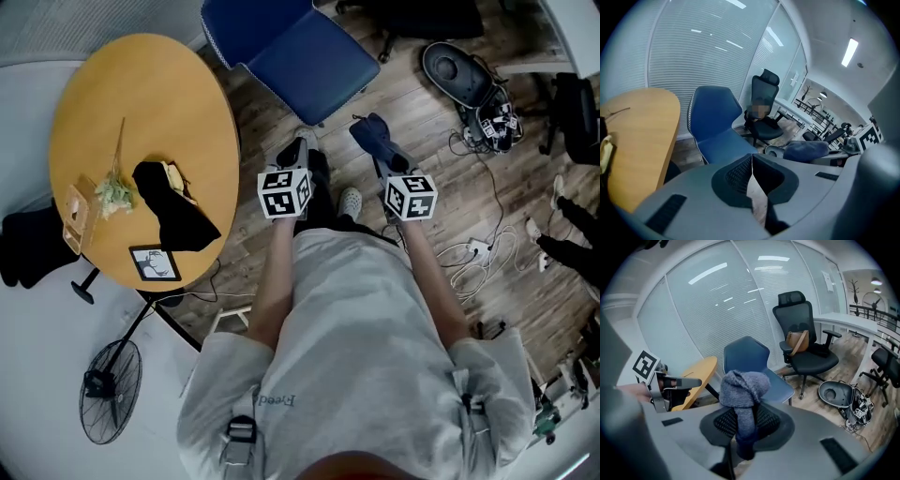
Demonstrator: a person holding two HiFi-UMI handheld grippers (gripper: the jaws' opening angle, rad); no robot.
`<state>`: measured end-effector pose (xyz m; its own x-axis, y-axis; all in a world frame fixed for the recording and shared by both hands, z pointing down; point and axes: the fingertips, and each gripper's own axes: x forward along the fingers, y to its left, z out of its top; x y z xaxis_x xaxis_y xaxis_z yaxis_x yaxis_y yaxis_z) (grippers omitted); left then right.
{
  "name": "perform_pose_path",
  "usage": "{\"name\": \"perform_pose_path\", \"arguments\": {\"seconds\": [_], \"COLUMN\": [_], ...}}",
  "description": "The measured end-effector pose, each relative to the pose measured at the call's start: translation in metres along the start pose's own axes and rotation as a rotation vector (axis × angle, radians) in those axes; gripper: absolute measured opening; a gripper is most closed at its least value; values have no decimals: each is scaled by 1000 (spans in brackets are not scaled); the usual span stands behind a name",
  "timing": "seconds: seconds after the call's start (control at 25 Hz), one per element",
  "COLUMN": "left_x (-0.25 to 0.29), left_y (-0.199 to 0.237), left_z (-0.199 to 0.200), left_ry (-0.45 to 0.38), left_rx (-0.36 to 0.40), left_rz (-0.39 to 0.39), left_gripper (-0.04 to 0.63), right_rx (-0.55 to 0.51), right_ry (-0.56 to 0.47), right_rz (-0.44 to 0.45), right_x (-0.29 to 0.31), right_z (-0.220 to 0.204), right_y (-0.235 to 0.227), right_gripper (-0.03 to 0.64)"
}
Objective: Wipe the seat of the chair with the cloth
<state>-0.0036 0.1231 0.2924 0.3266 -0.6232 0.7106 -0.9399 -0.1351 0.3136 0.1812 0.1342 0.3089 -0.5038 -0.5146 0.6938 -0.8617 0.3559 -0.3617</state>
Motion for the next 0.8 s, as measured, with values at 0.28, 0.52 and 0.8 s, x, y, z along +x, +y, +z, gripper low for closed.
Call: {"name": "perform_pose_path", "arguments": {"seconds": [0.28, 0.52, 0.8], "left_x": [67, 114, 181], "left_y": [39, 87, 121], "left_z": [19, 35, 15], "left_ry": [69, 94, 156], "left_rx": [-59, -94, -53], "left_rz": [-46, -31, -26], "left_gripper": [28, 28, 28], "right_rx": [-57, -55, 2], "right_ry": [109, 75, -20], "right_rz": [42, 42, -26], "right_x": [87, 176, 269], "right_z": [44, 98, 133], "right_y": [7, -4, -55], "right_gripper": [67, 67, 67]}}
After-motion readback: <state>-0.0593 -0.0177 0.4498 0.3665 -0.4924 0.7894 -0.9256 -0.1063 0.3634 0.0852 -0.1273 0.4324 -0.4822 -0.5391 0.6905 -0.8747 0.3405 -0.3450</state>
